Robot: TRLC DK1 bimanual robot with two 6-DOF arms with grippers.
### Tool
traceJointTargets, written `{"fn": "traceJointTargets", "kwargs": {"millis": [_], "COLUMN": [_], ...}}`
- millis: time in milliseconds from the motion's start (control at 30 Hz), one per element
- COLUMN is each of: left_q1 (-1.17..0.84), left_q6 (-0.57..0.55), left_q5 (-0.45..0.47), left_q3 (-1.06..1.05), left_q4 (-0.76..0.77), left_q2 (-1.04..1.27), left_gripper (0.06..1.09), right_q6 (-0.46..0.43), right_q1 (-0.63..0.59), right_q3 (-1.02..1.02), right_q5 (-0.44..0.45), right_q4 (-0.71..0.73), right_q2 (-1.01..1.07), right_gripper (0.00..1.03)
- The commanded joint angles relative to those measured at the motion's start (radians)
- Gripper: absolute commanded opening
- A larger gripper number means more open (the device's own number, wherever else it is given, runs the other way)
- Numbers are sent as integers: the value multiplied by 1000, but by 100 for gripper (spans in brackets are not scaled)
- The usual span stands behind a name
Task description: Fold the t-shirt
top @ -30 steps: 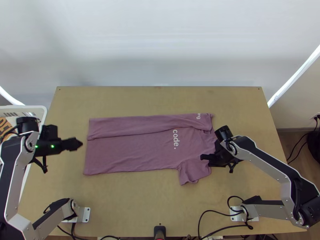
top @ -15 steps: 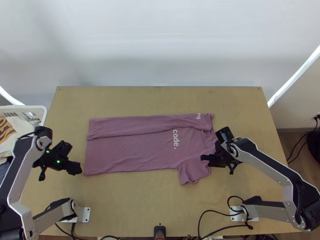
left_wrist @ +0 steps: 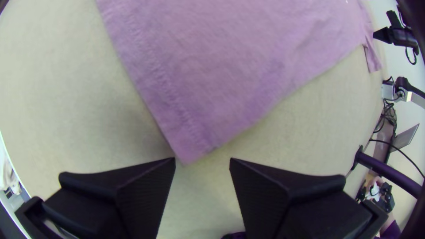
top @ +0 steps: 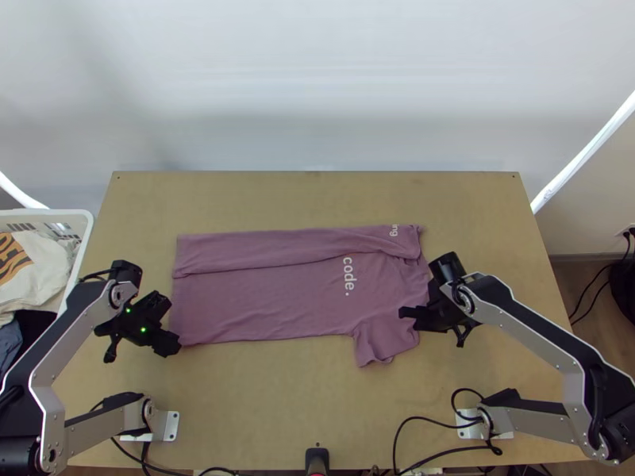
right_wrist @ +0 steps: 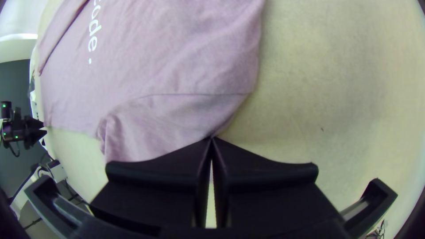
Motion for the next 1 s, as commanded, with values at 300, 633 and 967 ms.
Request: {"fn": "traceJointTargets", "kwargs": {"millis": [300,633,967], "left_q1": [-20,78,40], "left_q6": [-27,50,-74], "left_q5": [2,6,48], "left_q3": [-35,-24,123], "left_q4": [83,74,52], "left_q2": [20,-6,-63], "left_gripper": [11,10,10], "right_q6": [25,-42,-39], "right_q1": [-4,-96,-87], "right_q3": [-37,-84,26], "right_q5": [0,6,3], "right_q4": [-5,-8,-84], "right_q2": [-41,-55,-184], "right_gripper": [3,3,3]}}
